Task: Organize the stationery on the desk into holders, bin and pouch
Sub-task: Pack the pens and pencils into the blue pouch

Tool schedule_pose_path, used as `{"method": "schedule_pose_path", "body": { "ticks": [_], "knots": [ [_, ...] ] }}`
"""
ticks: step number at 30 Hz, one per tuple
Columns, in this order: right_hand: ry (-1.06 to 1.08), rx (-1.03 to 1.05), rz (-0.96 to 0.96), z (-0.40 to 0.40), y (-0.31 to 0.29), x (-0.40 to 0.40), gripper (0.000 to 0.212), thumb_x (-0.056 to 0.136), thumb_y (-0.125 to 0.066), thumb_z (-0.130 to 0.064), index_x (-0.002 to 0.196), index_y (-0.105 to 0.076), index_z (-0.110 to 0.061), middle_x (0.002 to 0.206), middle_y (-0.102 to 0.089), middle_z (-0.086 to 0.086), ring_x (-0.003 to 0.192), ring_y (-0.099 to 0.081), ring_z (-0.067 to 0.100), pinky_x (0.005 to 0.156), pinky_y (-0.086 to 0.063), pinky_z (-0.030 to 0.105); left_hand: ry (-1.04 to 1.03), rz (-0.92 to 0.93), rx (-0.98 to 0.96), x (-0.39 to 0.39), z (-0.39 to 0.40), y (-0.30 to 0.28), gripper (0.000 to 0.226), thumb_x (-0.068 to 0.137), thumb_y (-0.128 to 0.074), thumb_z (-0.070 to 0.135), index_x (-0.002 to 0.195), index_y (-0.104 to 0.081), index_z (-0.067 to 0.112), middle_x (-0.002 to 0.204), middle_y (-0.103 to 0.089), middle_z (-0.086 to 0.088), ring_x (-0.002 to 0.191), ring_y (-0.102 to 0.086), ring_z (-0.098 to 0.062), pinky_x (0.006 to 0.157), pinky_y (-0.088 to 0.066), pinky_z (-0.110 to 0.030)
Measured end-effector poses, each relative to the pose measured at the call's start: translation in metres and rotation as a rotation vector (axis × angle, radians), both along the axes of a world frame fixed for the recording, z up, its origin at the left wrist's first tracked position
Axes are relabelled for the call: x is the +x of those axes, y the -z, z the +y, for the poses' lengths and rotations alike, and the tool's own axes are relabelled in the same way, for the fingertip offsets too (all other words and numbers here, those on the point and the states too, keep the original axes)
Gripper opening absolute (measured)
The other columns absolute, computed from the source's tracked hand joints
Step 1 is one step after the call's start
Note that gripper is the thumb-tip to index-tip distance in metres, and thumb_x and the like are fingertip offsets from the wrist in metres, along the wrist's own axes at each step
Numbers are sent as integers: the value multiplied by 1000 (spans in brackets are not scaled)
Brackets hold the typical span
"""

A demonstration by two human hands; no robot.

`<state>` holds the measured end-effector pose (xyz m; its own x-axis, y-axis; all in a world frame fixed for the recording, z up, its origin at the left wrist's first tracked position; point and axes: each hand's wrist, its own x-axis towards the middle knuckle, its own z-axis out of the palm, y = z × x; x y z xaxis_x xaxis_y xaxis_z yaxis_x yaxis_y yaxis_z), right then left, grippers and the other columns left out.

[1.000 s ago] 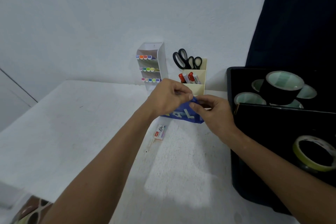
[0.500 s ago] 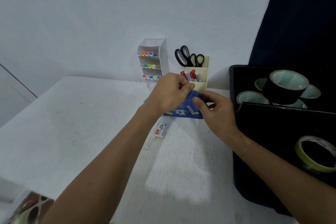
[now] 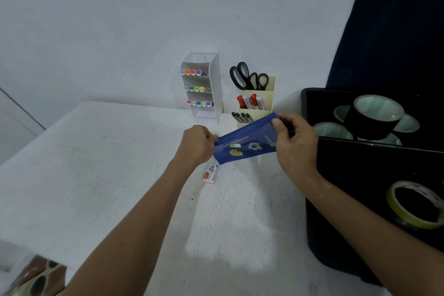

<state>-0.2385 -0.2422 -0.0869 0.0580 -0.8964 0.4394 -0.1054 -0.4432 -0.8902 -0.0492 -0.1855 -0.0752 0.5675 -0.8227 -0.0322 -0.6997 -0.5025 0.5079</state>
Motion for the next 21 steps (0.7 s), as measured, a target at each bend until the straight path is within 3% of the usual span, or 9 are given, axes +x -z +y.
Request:
{"method": "schedule_pose_path", "body": {
  "ticks": [2,5,8,12,14,15,17,19,21],
  "knots": [
    [15,-13,-3,-2,-2,0,12,95,-56,-18,100,-63,-11,83,-58,-13,76,-57,-1,67,-46,8,-42,-15,10,14,6,5,28,95,-55,24,79,-62,2,72,-57,-7,76,-55,-26,63,-34,-27],
    [-22,-16,6,-3,-4,-2,9,97,-53,-18,99,-60,-13,86,-59,-5,77,-55,4,65,-44,6,-75,-10,8,22,12,9,27,96,-55,23,91,-68,0,85,-63,-9,81,-58,-25,60,-35,-24],
    [-80,-74,3,-6,-13,-7,7,99,-48,-16,100,-54,-18,88,-57,-4,81,-55,4,70,-45,11,-69,71,-99,19,12,9,29,97,-51,26,97,-69,3,96,-69,-8,80,-58,-21,68,-45,-29],
    [-114,-82,-126,-15,-31,-20,11,101,-42,-15,99,-49,-23,85,-55,-8,74,-53,-4,67,-44,12,-180,895,-318,4,14,-8,37,96,-44,47,113,-57,17,114,-65,-8,105,-62,-26,95,-50,-43],
    [-118,-52,-206,-16,-36,-23,17,102,-39,-17,96,-47,-32,86,-56,-4,74,-54,1,65,-47,17,-105,1165,-354,-5,15,-16,40,94,-40,55,115,-55,23,112,-65,-3,107,-61,-24,97,-48,-43],
    [-110,-23,-232,-16,-38,-23,19,102,-39,-18,95,-47,-33,87,-56,-3,75,-54,4,65,-47,20,-65,1189,-367,-9,15,-20,38,93,-42,54,113,-56,25,110,-65,-2,106,-62,-23,94,-50,-41],
    [-55,120,-234,-19,-38,-22,16,102,-39,-22,93,-47,-32,88,-57,-3,77,-55,8,64,-47,22,-17,1013,-324,-12,13,-29,32,92,-52,49,108,-60,23,107,-66,-5,96,-67,-23,84,-55,-36],
    [-37,454,-171,-25,-39,-25,9,101,-42,-27,100,-51,-25,95,-59,-1,83,-59,14,61,-50,27,-32,766,-166,-12,12,-39,34,90,-56,48,101,-62,16,95,-68,-8,74,-66,-22,66,-55,-30],
    [-120,803,-54,-28,-45,-30,19,98,-51,-28,111,-54,-15,106,-62,7,86,-64,22,58,-56,34,-64,661,-19,-8,12,-47,43,90,-56,50,97,-63,8,75,-62,-11,57,-54,-19,52,-45,-27]
  ]
}}
